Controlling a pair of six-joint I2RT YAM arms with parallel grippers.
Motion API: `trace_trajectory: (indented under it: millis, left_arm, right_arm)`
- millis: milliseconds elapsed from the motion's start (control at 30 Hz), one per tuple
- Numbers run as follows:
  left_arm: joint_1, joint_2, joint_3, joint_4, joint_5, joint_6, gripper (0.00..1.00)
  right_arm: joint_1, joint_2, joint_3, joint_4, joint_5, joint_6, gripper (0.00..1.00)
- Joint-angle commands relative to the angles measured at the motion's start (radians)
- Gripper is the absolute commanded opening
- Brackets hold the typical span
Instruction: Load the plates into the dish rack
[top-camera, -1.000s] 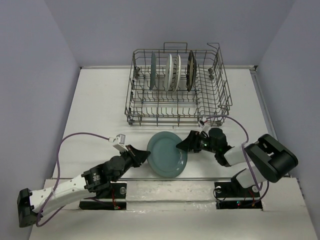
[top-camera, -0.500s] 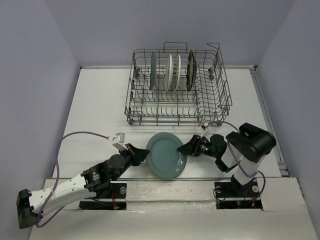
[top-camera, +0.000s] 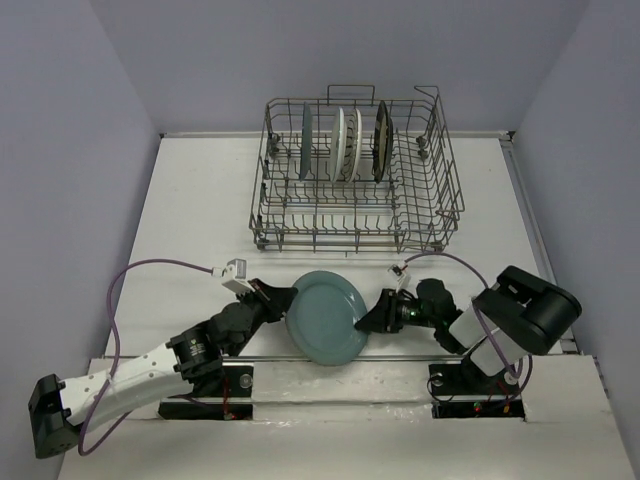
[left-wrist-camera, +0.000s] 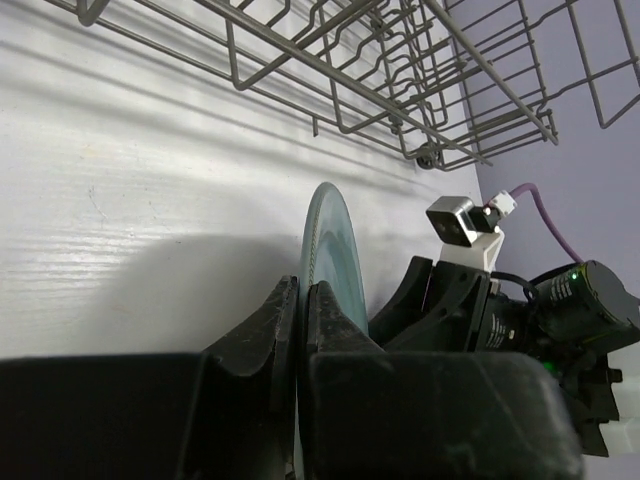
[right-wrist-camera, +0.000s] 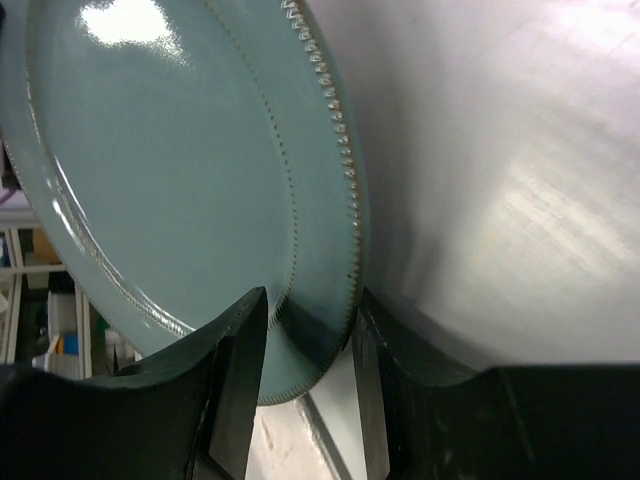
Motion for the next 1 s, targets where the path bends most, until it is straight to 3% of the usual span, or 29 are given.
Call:
trace_trajectory:
  millis: [0,167,200,300,600,800,967]
  left_arm:
    - [-0.019,0.019,-0.003,0.033,0.108,-0.011,0.06]
    - [-0.019,-0.005,-0.017,0.04,0.134,-0.025,0.06]
    - [-0.019,-0.008,-0.025,0.049,0.137,-0.026,0.06]
    - [-0.019,-0.022,-0.039,0.118,0.157,-0.023,0.06]
    - [-0.019,0.024,-0.032,0.22,0.202,0.014,0.06]
    - [-0.019,-0.002,-0.039,0.304,0.236,0.055,0.06]
    - [-0.019,-0.056,-0.039,0.402,0.254,0.08,0.06]
  right_arm:
    - [0.071,-0.236,0.049,0.306,-0.154,-0.037,0.43]
    - [0.08,-0.598,0.101,-0.093,-0.059,-0.181,0.45]
    - [0.08,-0.634,0.111,-0.206,-0.046,-0.201,0.47]
    - [0.08,-0.687,0.123,-0.291,-0.04,-0.24,0.48]
    - [0.08,-0.759,0.129,-0.216,-0.022,-0.159,0.46]
    - [0.08,-0.918,0.22,-0.32,0.006,-0.16,0.54]
    - [0.08,-0.957,0.275,-0.324,-0.031,-0.147,0.57]
